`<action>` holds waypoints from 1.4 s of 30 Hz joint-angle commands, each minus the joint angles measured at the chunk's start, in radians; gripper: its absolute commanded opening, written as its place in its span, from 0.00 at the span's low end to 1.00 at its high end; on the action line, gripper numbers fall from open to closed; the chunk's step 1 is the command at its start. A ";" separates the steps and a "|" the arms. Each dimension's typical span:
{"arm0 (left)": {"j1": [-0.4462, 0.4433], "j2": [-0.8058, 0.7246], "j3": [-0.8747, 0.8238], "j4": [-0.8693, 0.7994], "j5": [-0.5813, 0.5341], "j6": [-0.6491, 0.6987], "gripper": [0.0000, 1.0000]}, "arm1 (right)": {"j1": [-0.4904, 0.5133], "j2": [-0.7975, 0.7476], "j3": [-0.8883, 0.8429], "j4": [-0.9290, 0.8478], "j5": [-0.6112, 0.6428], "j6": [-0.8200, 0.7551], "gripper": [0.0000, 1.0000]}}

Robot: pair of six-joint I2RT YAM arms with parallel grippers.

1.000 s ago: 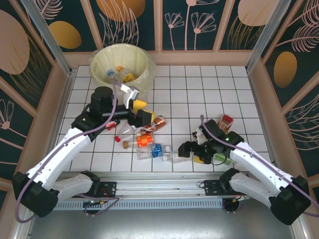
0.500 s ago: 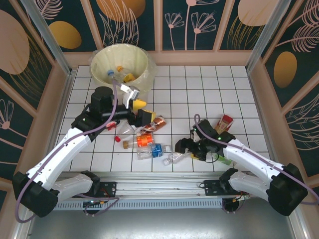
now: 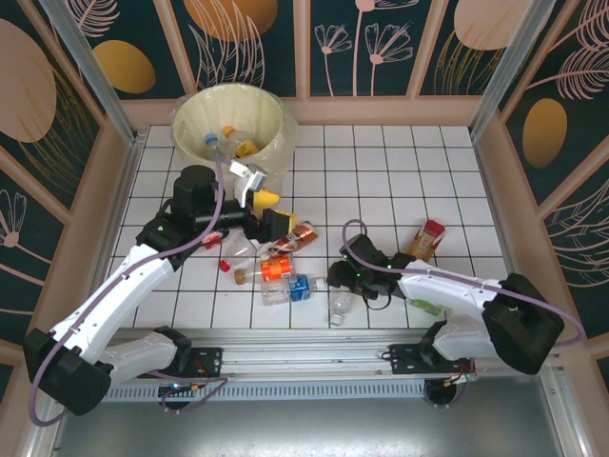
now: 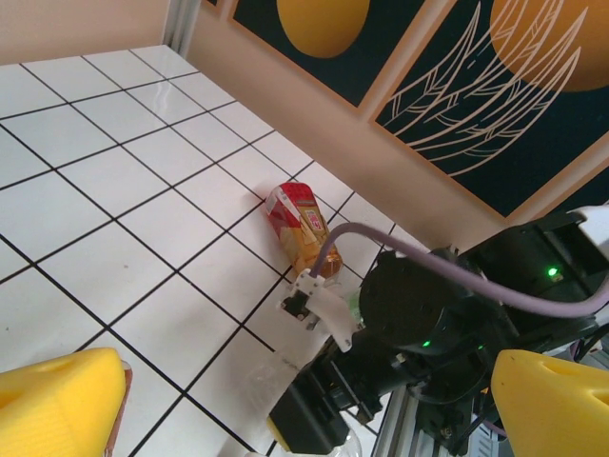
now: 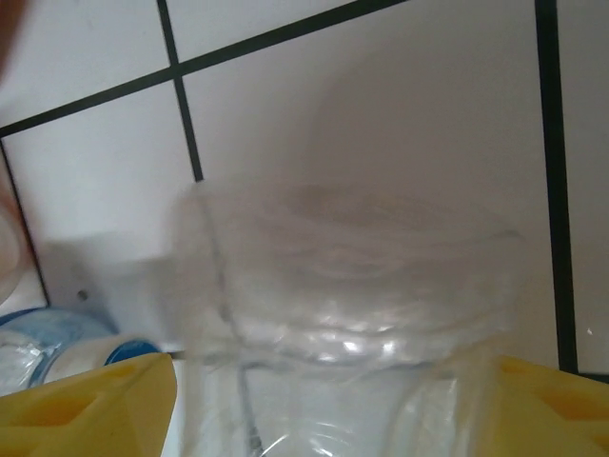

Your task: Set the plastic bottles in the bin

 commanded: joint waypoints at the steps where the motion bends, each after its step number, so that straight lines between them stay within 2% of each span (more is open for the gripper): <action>1: -0.004 0.001 -0.004 0.022 0.002 0.020 0.99 | 0.012 0.039 0.035 0.090 0.115 0.003 0.72; 6: -0.004 0.000 -0.008 0.030 0.009 0.015 0.99 | 0.000 0.066 0.055 0.160 0.156 -0.069 0.58; 10: -0.006 0.007 -0.040 0.092 0.010 -0.014 0.99 | -0.028 0.042 0.066 0.211 0.176 -0.153 0.56; 15: -0.013 0.029 -0.096 0.214 0.003 -0.098 0.99 | -0.113 -0.061 0.098 0.258 0.155 -0.274 0.55; 21: -0.067 0.078 -0.101 0.267 -0.078 -0.151 0.99 | -0.245 -0.172 0.155 0.292 0.019 -0.410 0.54; 25: -0.119 0.124 -0.097 0.319 -0.110 -0.194 0.97 | -0.291 -0.223 0.206 0.309 -0.092 -0.469 0.55; 27: -0.151 0.157 -0.094 0.355 -0.133 -0.198 0.93 | -0.295 -0.237 0.233 0.314 -0.135 -0.490 0.55; 30: -0.210 0.209 -0.074 0.407 -0.194 -0.190 0.92 | -0.295 -0.255 0.271 0.324 -0.189 -0.503 0.55; 36: -0.254 0.339 -0.002 0.474 -0.214 -0.215 0.89 | -0.295 -0.272 0.295 0.375 -0.261 -0.480 0.56; 42: -0.274 0.381 -0.001 0.612 -0.226 -0.264 0.85 | -0.295 -0.291 0.288 0.409 -0.288 -0.450 0.56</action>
